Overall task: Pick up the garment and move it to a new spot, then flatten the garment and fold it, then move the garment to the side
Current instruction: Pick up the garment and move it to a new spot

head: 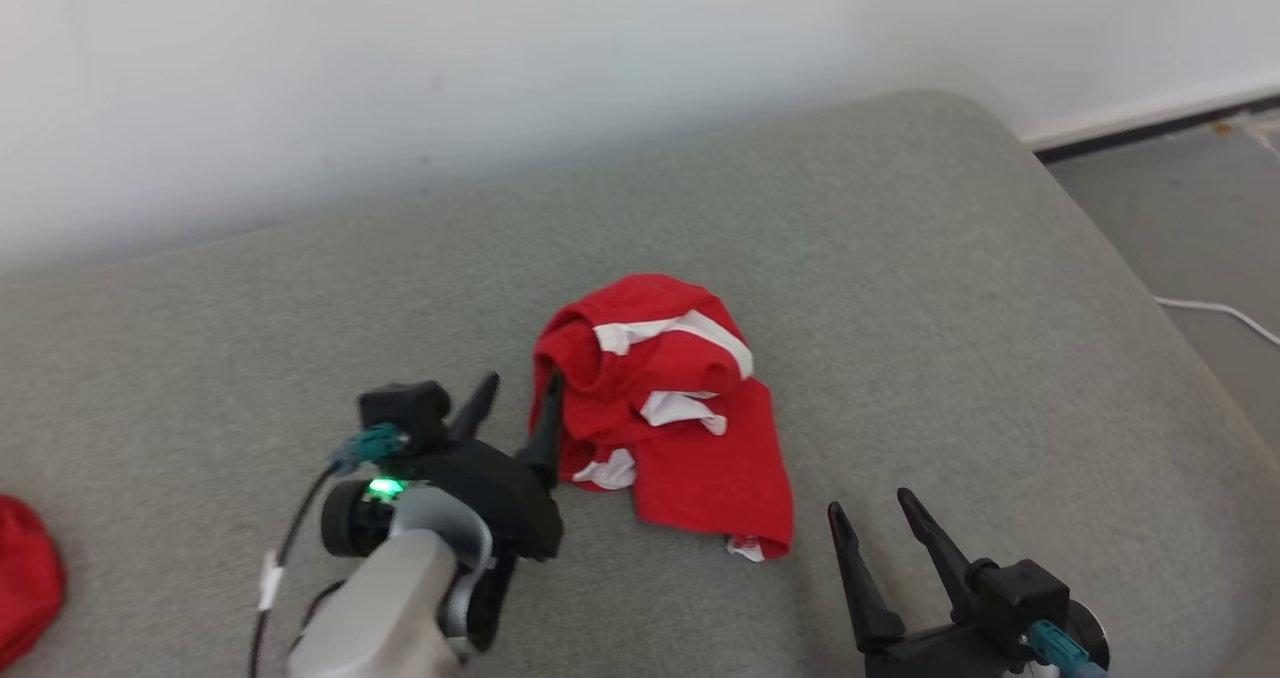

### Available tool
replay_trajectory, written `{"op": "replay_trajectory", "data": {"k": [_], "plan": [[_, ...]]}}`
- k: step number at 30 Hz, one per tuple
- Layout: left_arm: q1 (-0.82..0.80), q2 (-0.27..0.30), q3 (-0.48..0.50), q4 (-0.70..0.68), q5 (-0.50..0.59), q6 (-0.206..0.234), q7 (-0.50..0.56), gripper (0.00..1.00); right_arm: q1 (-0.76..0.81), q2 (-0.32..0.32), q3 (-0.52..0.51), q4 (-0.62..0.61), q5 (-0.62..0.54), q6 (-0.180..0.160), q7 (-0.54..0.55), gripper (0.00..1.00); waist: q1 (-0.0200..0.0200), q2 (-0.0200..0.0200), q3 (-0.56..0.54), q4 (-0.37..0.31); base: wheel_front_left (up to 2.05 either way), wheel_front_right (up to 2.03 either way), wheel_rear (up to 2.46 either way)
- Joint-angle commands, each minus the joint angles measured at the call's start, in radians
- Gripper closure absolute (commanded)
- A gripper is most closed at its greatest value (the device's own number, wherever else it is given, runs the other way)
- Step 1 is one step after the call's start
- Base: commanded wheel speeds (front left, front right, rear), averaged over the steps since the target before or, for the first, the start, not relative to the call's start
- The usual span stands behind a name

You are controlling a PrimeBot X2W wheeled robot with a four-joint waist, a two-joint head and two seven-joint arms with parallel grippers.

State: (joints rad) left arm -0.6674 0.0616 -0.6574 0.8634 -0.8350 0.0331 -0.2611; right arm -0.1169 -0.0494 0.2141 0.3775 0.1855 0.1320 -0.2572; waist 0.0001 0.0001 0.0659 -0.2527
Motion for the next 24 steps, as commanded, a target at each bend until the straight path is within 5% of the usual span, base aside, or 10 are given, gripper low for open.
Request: {"op": "replay_trajectory", "data": {"k": [1, 10, 24], "plan": [[0.051, 0.028, 0.059, -0.078, 0.042, 0.014, -0.005, 0.0, 0.017, -0.002, -0.011, -0.001, 0.003, -0.002, -0.006, 0.0, -0.0001, -0.0001, -0.05, 0.07, 0.0, 0.0, 0.0], [0.402, 0.037, 0.359, -0.501, 0.316, 0.062, -0.003, 0.0, 0.046, -0.001, -0.093, -0.004, -0.013, -0.002, -0.005, 0.0, -0.0001, -0.0001, -0.095, 0.16, 0.0, 0.0, 0.0], [0.671, 0.018, 0.593, -0.667, 0.548, -0.035, -0.004, 0.0, 0.066, -0.002, -0.162, -0.01, -0.03, -0.002, -0.007, 0.0, -0.0001, -0.0001, -0.128, 0.217, 0.0, 0.0, 0.0]]}}
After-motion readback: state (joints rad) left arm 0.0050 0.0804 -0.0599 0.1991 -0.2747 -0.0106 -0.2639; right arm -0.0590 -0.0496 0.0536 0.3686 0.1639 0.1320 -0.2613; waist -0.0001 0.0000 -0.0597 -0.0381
